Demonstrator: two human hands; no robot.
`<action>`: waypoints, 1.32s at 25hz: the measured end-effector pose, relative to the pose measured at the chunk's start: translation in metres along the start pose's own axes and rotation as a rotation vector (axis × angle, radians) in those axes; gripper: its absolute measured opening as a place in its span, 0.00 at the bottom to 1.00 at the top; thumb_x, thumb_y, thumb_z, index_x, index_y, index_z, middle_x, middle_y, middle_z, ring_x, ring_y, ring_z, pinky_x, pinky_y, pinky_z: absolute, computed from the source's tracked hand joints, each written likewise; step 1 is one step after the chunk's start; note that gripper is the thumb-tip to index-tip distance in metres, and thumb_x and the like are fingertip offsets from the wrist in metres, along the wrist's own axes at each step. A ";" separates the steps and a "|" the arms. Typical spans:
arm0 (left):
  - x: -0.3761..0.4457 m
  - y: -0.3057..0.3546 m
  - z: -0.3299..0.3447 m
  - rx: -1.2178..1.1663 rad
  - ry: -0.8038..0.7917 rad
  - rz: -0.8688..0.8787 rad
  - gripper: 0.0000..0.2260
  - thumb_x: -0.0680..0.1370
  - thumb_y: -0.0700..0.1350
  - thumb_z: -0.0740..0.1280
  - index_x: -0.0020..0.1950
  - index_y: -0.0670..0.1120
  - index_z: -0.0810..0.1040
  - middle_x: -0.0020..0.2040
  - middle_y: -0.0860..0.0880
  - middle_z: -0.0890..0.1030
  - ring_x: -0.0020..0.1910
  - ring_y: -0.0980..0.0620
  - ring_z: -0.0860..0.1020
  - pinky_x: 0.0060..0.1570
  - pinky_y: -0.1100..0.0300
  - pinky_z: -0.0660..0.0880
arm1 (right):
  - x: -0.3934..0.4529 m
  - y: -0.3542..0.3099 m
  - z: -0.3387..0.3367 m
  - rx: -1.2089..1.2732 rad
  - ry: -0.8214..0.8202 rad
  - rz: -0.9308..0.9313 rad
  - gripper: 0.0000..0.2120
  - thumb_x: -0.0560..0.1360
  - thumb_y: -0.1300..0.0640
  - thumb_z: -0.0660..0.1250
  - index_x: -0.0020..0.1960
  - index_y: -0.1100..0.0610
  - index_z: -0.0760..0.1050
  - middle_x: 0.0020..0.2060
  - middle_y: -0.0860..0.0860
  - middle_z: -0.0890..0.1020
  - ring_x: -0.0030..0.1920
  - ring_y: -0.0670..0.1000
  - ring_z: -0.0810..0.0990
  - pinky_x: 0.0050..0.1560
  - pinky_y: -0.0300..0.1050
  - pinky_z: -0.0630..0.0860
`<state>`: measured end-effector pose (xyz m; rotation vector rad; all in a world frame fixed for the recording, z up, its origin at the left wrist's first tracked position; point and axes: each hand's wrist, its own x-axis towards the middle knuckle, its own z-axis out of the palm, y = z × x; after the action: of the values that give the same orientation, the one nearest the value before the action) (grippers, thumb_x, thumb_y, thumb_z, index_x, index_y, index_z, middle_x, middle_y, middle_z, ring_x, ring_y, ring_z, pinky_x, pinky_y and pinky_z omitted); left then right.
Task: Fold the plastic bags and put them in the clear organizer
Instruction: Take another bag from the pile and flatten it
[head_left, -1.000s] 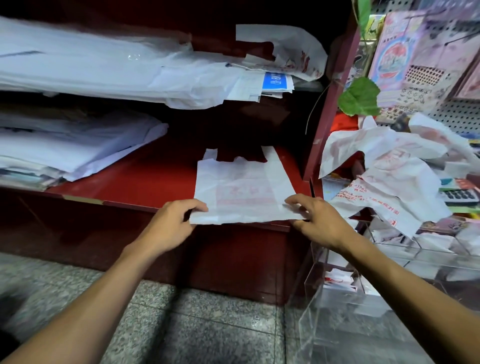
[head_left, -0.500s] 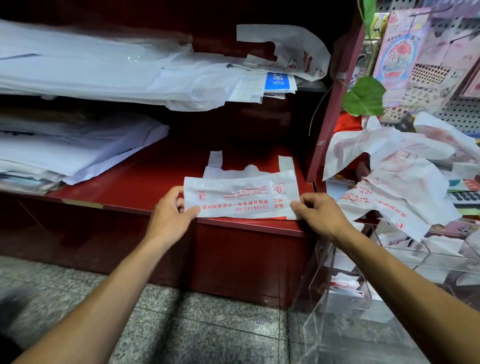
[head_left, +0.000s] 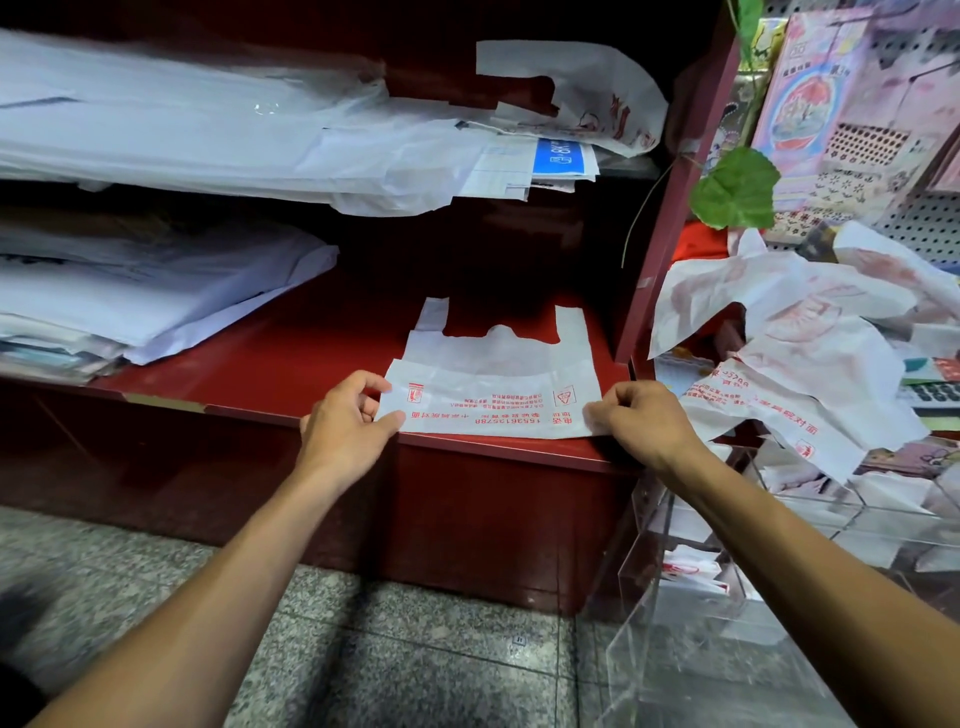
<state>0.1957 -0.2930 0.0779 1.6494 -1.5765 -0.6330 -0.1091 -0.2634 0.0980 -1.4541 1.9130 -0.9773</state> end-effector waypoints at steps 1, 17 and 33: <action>0.000 0.002 0.001 0.033 0.015 0.002 0.09 0.72 0.47 0.75 0.47 0.56 0.77 0.36 0.53 0.78 0.39 0.52 0.78 0.58 0.45 0.73 | 0.000 0.000 0.000 -0.028 0.018 -0.010 0.09 0.71 0.60 0.71 0.35 0.60 0.75 0.34 0.51 0.81 0.37 0.51 0.79 0.36 0.45 0.73; -0.007 0.009 0.015 0.395 -0.298 0.407 0.18 0.80 0.51 0.63 0.71 0.57 0.72 0.75 0.58 0.66 0.77 0.56 0.57 0.75 0.46 0.45 | -0.022 -0.012 0.033 -0.709 -0.055 -0.572 0.23 0.80 0.47 0.60 0.73 0.54 0.67 0.74 0.55 0.66 0.71 0.59 0.66 0.68 0.55 0.65; 0.003 -0.024 0.001 0.400 -0.166 0.588 0.21 0.75 0.35 0.71 0.63 0.55 0.80 0.56 0.69 0.72 0.51 0.57 0.66 0.50 0.60 0.63 | -0.015 0.007 -0.001 -0.868 -0.217 -0.449 0.39 0.71 0.35 0.69 0.75 0.49 0.59 0.74 0.49 0.63 0.73 0.54 0.61 0.73 0.54 0.57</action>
<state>0.2099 -0.2972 0.0585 1.3059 -2.2914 -0.1492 -0.1100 -0.2474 0.0925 -2.4268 1.9675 -0.0779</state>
